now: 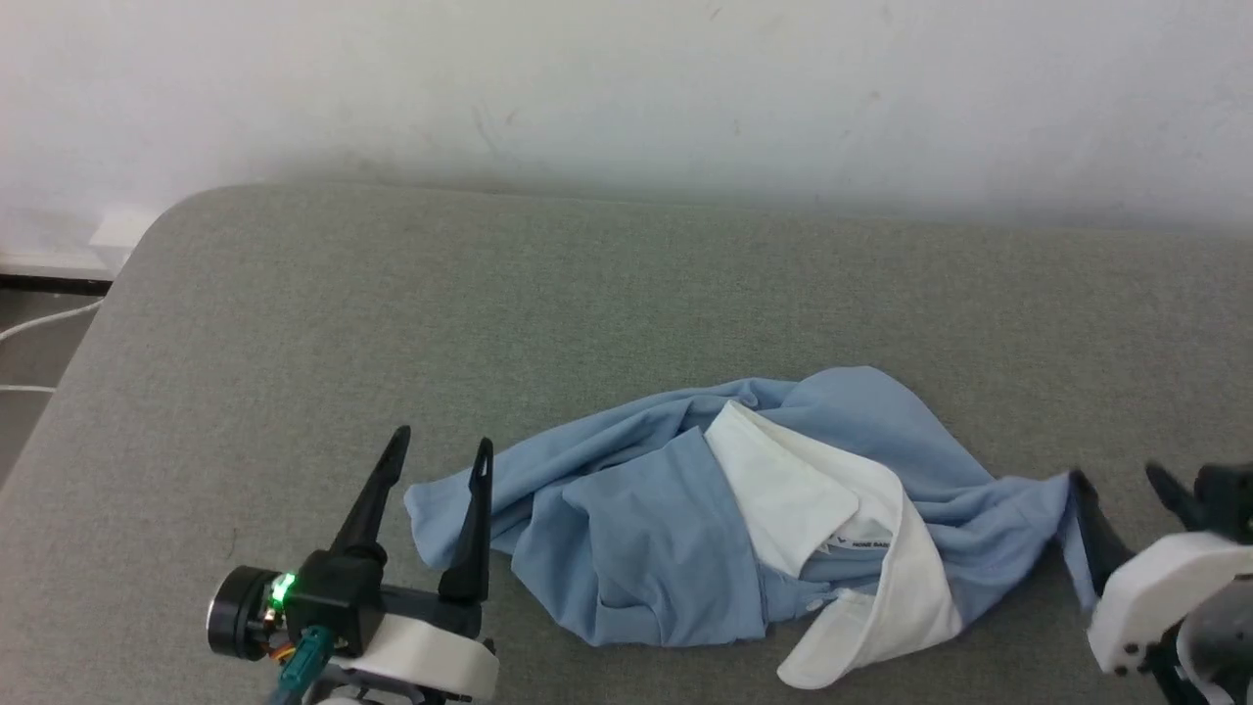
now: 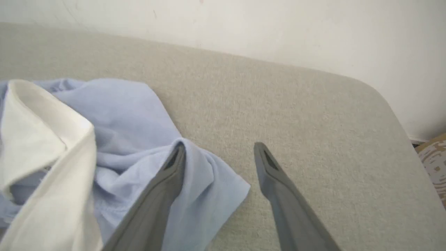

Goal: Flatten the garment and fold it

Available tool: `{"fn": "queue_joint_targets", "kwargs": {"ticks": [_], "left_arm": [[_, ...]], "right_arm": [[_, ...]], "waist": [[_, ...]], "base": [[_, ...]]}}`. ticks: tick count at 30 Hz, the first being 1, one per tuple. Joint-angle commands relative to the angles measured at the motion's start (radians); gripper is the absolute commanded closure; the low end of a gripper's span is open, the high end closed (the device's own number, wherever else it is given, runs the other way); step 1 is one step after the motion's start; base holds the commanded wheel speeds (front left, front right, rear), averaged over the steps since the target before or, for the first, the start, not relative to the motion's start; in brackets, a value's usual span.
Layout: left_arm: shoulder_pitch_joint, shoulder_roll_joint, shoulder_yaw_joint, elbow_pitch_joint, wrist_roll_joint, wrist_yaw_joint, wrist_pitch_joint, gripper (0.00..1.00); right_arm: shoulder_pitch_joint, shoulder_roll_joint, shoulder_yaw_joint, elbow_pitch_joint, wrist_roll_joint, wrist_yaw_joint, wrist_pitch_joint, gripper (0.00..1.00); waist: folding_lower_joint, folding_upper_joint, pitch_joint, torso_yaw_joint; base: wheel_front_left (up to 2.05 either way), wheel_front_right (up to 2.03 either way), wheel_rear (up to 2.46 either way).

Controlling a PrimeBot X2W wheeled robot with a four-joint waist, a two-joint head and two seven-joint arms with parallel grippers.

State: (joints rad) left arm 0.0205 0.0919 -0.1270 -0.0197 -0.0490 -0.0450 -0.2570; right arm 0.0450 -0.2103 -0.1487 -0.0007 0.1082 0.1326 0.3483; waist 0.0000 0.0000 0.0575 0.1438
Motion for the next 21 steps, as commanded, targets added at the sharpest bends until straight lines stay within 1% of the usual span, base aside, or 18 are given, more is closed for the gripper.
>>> {"fn": "queue_joint_targets", "kwargs": {"ticks": [1,4,6,8,10,13,15,17,21], "left_arm": [[-0.002,-0.006,0.0,0.012,-0.013,-0.015,-0.005,0.0],[-0.008,-0.01,-0.016,0.036,-0.032,-0.036,-0.005,0.0],[-0.02,-0.003,-0.04,0.073,-0.04,-0.052,0.001,0.0],[-0.054,0.014,-0.077,0.103,-0.043,-0.066,0.053,0.0],[-0.102,0.04,-0.11,0.127,-0.046,-0.075,0.145,0.0],[-0.191,0.086,-0.166,0.16,-0.079,-0.083,0.323,0.0],[-0.264,0.13,-0.208,0.176,-0.105,-0.085,0.424,0.0],[-0.332,0.179,-0.27,0.193,-0.167,-0.085,0.515,0.0],[-0.459,0.275,-0.383,0.234,-0.33,-0.085,0.702,0.0]], "right_arm": [[-0.024,0.034,-0.003,-0.04,0.034,-0.002,-0.056,0.0],[-0.026,0.063,0.008,-0.085,0.05,-0.002,-0.138,0.0],[-0.025,0.081,-0.003,-0.1,0.043,-0.002,-0.19,0.0],[-0.026,0.105,-0.02,-0.11,0.033,-0.002,-0.233,0.0],[-0.03,0.125,-0.026,-0.117,0.025,-0.002,-0.265,0.0],[-0.038,0.142,-0.013,-0.123,0.014,-0.002,-0.289,0.0],[-0.047,0.148,-0.001,-0.125,0.008,-0.002,-0.299,0.0],[-0.059,0.152,0.01,-0.124,-0.003,-0.002,-0.307,0.0],[-0.076,0.157,0.018,-0.11,-0.011,-0.002,-0.323,0.0]], "waist": [[0.0,0.0,-0.002,-0.007],[0.0,0.0,0.006,-0.016],[0.0,0.0,0.018,-0.022],[0.0,0.0,0.033,-0.029],[0.0,0.0,0.053,-0.039],[0.0,0.0,0.088,-0.059],[0.0,0.0,0.112,-0.074],[0.0,0.0,0.135,-0.093],[0.0,0.0,0.175,-0.123]], "base": [[0.0,0.0,0.0],[0.0,0.0,0.0],[0.0,0.0,0.0],[0.0,0.0,0.0],[0.0,0.0,0.0],[0.0,0.0,0.0],[0.0,0.0,0.0],[0.0,0.0,0.0],[0.0,0.0,0.0]]}}
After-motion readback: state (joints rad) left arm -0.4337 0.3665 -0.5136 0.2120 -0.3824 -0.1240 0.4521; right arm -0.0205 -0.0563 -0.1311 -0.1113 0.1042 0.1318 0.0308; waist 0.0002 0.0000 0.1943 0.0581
